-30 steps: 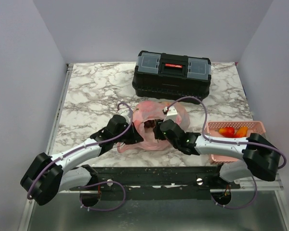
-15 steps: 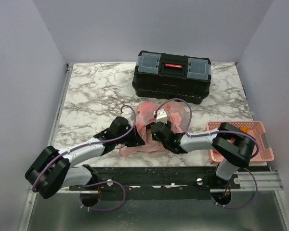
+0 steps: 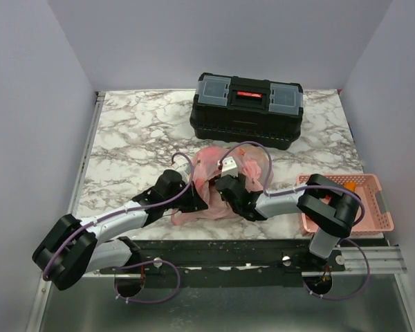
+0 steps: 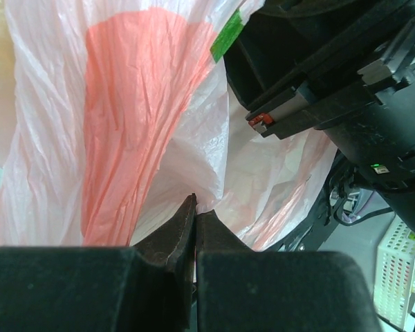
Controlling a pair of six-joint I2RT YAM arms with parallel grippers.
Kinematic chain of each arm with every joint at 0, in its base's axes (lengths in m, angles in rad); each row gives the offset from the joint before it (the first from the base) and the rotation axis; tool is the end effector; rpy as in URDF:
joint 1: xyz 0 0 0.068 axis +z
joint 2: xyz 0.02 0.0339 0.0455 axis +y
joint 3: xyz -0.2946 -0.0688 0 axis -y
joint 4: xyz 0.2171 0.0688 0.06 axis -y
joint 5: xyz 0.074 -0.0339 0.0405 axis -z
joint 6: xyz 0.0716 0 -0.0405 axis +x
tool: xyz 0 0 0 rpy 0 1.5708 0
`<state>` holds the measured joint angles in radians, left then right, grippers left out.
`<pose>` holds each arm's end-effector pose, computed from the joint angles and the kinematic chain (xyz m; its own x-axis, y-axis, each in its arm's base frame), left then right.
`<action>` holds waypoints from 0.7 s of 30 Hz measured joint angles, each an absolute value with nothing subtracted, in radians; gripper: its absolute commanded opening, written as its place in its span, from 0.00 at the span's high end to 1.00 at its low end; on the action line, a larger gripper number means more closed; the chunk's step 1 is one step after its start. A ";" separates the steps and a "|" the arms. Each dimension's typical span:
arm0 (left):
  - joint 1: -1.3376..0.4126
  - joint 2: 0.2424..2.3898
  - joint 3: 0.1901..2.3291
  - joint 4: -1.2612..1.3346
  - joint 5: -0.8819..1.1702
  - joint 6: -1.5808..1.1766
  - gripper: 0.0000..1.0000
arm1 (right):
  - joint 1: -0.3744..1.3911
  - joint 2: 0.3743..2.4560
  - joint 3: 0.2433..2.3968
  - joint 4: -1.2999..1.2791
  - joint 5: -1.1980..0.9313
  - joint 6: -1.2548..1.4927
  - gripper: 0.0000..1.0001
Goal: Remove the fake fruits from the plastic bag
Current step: Take out the fake fruit from the plastic bag.
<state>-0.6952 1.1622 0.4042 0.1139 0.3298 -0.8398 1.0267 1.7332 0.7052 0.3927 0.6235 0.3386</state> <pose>0.1504 -0.1557 0.1931 -0.9071 -0.1606 -0.3891 0.1940 0.6607 -0.7252 0.2105 0.2671 0.1709 -0.4397 -0.2057 -0.8743 -0.3237 0.9443 -0.0595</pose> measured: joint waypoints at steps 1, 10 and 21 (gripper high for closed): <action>-0.695 1.160 0.402 0.116 0.329 -0.841 1.00 | 1.027 1.731 0.704 0.394 0.623 0.339 0.99; -0.696 1.147 0.396 0.105 0.314 -0.843 1.00 | 1.026 1.539 0.648 0.344 0.542 0.403 0.99; -0.696 1.127 0.396 0.086 0.307 -0.844 1.00 | 1.026 1.399 0.598 0.309 0.354 0.437 0.99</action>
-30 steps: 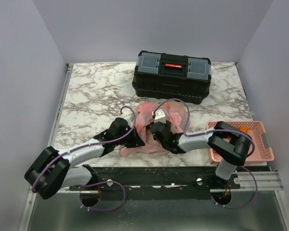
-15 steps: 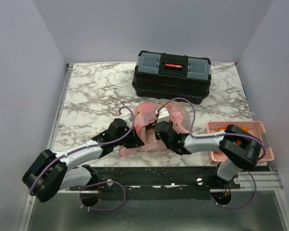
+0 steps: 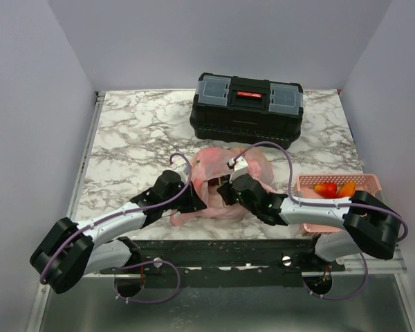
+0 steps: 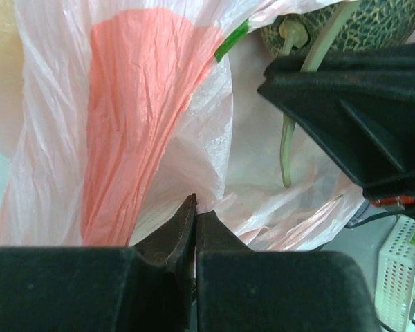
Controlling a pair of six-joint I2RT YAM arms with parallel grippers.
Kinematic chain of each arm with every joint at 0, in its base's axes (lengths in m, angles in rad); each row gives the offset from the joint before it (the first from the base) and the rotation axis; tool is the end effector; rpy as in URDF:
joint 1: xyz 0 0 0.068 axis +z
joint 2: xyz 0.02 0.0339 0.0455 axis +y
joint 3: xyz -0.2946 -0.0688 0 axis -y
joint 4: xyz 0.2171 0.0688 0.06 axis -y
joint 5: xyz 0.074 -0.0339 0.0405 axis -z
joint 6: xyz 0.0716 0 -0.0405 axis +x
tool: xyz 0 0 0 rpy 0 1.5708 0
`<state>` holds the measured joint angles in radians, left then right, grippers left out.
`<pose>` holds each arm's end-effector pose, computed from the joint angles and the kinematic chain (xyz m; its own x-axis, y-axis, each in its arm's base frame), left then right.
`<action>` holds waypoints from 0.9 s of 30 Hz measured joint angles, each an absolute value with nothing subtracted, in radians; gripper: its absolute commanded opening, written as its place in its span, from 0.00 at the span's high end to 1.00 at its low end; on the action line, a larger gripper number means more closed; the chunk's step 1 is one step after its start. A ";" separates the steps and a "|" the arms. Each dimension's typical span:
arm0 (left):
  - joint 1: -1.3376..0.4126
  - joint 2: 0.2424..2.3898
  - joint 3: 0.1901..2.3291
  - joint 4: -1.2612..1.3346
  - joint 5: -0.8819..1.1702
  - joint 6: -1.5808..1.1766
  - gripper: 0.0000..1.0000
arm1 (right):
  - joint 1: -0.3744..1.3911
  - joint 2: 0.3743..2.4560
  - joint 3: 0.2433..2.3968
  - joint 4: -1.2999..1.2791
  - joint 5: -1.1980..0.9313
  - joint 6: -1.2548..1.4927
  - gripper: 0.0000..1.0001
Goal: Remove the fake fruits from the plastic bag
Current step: Take out the fake fruit from the plastic bag.
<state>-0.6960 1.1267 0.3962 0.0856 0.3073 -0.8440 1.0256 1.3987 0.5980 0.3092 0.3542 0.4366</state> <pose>0.1464 -0.1505 0.1938 -0.9019 -0.1747 -0.3951 0.1846 0.6711 -0.7180 0.1707 0.2336 0.2231 -0.4938 -0.0494 -0.8681 -0.4795 0.8483 0.2245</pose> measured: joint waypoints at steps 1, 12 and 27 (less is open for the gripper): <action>-0.696 1.127 0.396 0.086 0.307 -0.845 1.00 | 1.026 1.395 0.598 0.307 0.332 0.438 0.99; -0.708 1.127 0.397 0.079 0.303 -0.850 1.00 | 1.026 1.327 0.611 0.335 0.132 0.444 0.99; -0.709 1.131 0.397 0.080 0.300 -0.850 1.00 | 1.026 1.261 0.777 0.342 0.167 0.472 0.99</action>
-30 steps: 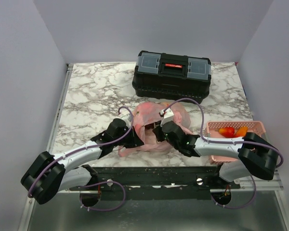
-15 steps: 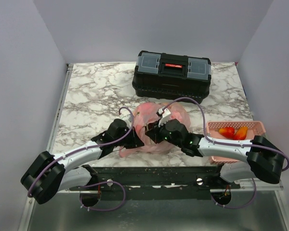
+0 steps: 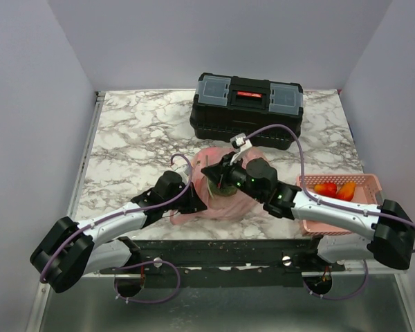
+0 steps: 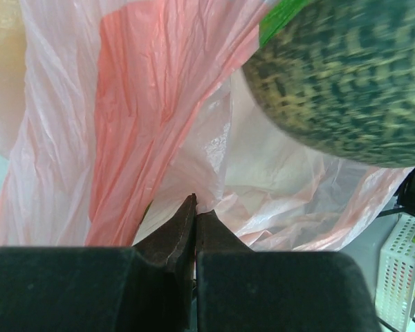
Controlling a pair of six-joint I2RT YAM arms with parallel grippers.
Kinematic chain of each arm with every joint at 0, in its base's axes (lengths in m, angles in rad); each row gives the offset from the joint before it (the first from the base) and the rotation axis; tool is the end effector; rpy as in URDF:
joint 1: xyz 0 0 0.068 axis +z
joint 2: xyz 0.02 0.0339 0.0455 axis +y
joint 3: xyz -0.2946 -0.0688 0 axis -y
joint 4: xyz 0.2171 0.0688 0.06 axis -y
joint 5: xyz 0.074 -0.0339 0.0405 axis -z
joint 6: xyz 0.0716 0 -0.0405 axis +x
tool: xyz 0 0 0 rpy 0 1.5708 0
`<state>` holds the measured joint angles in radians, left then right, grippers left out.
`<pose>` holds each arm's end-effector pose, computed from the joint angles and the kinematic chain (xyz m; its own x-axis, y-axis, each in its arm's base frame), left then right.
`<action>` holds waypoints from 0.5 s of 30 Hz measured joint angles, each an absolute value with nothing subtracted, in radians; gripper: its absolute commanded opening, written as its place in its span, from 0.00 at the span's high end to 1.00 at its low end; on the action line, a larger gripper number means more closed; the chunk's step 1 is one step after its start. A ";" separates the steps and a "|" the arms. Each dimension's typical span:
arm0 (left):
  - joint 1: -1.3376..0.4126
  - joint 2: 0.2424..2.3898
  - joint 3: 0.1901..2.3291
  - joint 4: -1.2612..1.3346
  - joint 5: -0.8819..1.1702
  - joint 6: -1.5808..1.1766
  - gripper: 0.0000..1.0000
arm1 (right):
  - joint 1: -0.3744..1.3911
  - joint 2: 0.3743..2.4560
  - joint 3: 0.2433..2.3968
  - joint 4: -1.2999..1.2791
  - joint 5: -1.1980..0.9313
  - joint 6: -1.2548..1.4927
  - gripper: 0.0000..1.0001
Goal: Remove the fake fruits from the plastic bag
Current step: Take out the fake fruit from the plastic bag.
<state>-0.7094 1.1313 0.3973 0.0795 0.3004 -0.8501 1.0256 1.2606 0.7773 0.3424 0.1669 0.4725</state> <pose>0.1448 -0.1522 0.1925 -0.9061 -0.1680 -0.3882 0.1811 0.6753 -0.7150 0.1623 0.2447 0.3260 -0.4098 0.1898 -0.8922 -0.6417 0.6352 0.4298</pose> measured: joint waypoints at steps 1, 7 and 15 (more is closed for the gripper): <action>-0.709 1.131 0.397 0.080 0.300 -0.850 1.00 | 1.026 1.253 0.784 0.342 0.169 0.476 0.99; -0.709 1.132 0.397 0.080 0.300 -0.850 1.00 | 1.026 1.182 0.811 0.318 0.174 0.505 0.99; -0.709 1.134 0.397 0.078 0.299 -0.849 1.00 | 1.026 1.074 0.875 0.291 0.144 0.542 0.99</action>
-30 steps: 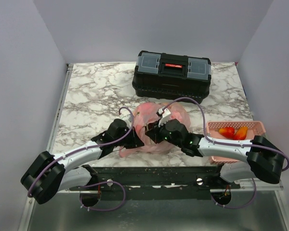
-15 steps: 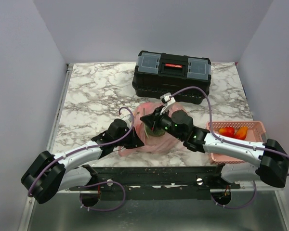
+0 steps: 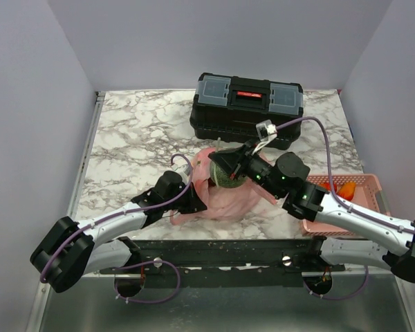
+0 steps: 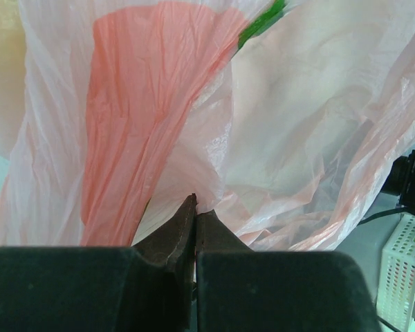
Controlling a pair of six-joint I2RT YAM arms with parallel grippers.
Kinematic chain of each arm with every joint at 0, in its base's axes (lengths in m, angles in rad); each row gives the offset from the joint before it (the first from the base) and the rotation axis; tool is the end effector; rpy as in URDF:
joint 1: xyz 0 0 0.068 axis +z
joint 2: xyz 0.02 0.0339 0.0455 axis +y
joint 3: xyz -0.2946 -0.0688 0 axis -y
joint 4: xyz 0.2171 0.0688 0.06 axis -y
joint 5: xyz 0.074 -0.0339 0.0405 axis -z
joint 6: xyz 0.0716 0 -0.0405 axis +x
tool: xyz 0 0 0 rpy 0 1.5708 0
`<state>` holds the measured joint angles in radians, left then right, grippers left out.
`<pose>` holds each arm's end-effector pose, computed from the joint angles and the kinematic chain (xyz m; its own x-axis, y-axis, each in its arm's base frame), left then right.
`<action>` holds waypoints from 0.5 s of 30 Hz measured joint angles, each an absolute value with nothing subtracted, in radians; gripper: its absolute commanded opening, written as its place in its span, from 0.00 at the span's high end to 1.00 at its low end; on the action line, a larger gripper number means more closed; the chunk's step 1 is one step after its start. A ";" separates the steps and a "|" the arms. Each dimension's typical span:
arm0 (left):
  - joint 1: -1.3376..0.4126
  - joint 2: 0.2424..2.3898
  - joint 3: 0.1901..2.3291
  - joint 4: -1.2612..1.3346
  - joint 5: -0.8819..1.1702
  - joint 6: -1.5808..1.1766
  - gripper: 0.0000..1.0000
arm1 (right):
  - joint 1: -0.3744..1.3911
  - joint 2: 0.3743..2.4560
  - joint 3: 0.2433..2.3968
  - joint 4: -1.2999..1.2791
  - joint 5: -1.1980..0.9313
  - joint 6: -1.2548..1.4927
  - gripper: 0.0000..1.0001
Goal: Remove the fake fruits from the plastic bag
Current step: Take out the fake fruit from the plastic bag, then place the fake fruit in the bin.
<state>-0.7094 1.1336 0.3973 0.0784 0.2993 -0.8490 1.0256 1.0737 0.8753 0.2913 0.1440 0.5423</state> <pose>0.1449 -0.1522 0.1920 -0.9066 -0.1670 -0.3875 0.1800 0.6776 -0.7131 0.1376 0.2071 0.4019 -0.3573 0.3959 -0.8460 -0.6861 0.5033 0.5253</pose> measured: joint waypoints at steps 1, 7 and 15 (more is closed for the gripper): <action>-0.709 1.134 0.397 0.078 0.299 -0.846 1.00 | 1.026 1.061 0.880 0.290 0.143 0.542 0.99; -0.709 1.134 0.399 0.075 0.299 -0.835 1.00 | 1.026 1.032 0.947 0.205 0.216 0.503 0.99; -0.709 1.134 0.400 0.073 0.300 -0.822 1.00 | 1.026 0.958 0.970 0.063 0.480 0.367 0.99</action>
